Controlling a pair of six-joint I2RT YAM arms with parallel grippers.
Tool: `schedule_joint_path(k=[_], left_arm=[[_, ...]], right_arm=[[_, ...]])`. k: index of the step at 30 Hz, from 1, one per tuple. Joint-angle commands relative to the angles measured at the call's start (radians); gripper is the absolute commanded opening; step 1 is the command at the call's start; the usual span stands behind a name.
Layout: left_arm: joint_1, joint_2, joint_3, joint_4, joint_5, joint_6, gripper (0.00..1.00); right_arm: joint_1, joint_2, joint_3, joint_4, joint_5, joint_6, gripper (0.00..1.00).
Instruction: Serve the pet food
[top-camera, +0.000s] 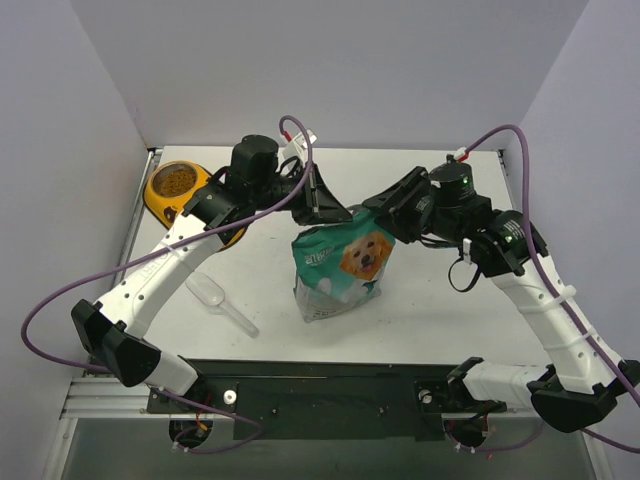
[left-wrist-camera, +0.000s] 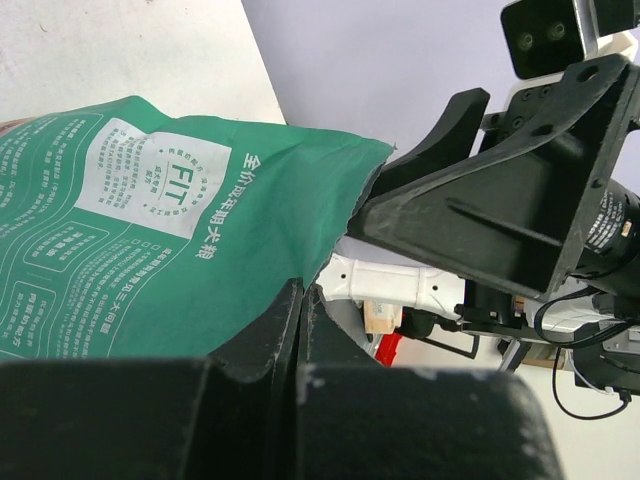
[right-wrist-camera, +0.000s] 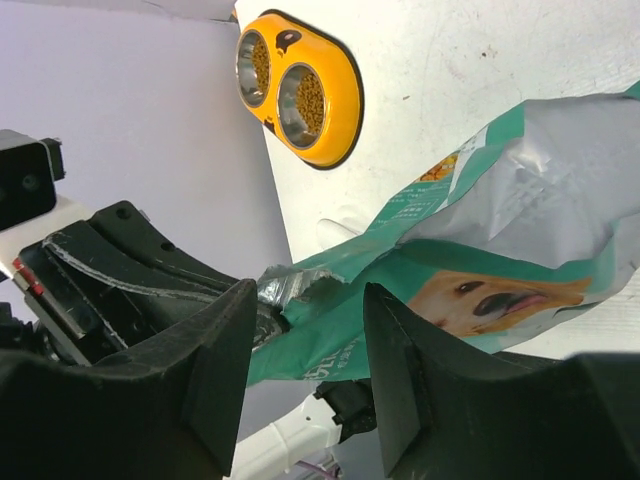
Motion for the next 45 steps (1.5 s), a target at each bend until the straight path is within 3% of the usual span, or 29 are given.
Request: schedule_joint_path(k=[1,6,15,18,19,22,24,28,38,41,45], left_arm=[[-0.009,-0.036,0.034,0.127,0.005,0.000,0.00],[-0.009,-0.033,0.046,0.127,0.001,0.000,0.00],[-0.009,-0.056,0.035,0.136,0.002,0.009,0.00],[-0.011,-0.064,0.035,0.122,-0.007,0.022,0.00],[-0.009,-0.062,0.038,0.113,-0.015,0.028,0.02],[-0.004,-0.058,0.090,0.043,-0.027,0.119,0.20],[-0.006,-0.044,0.147,-0.097,-0.050,0.207,0.28],[-0.004,-0.010,0.227,-0.250,-0.108,0.298,0.33],[-0.007,-0.002,0.225,-0.223,-0.112,0.280,0.35],[-0.029,-0.015,0.204,-0.147,-0.062,0.269,0.43],[-0.084,-0.021,0.234,-0.163,-0.119,0.334,0.58]], right_arm=[[0.052,0.014,0.004,0.025,0.059,0.061,0.40],[0.069,0.017,-0.022,0.016,0.088,0.067,0.33],[0.072,0.042,-0.011,0.008,0.133,0.058,0.31],[0.070,0.048,-0.008,0.008,0.129,0.055,0.24],[0.072,0.046,-0.011,0.009,0.126,0.058,0.22],[0.070,0.042,-0.013,0.011,0.125,0.063,0.07],[0.069,0.034,-0.005,0.012,0.128,0.064,0.00],[0.062,0.010,0.015,0.019,0.125,0.060,0.00],[0.006,-0.032,0.018,0.086,0.080,0.090,0.00],[-0.014,-0.021,0.012,0.092,0.076,0.099,0.00],[-0.017,-0.004,0.028,0.117,0.045,0.110,0.00]])
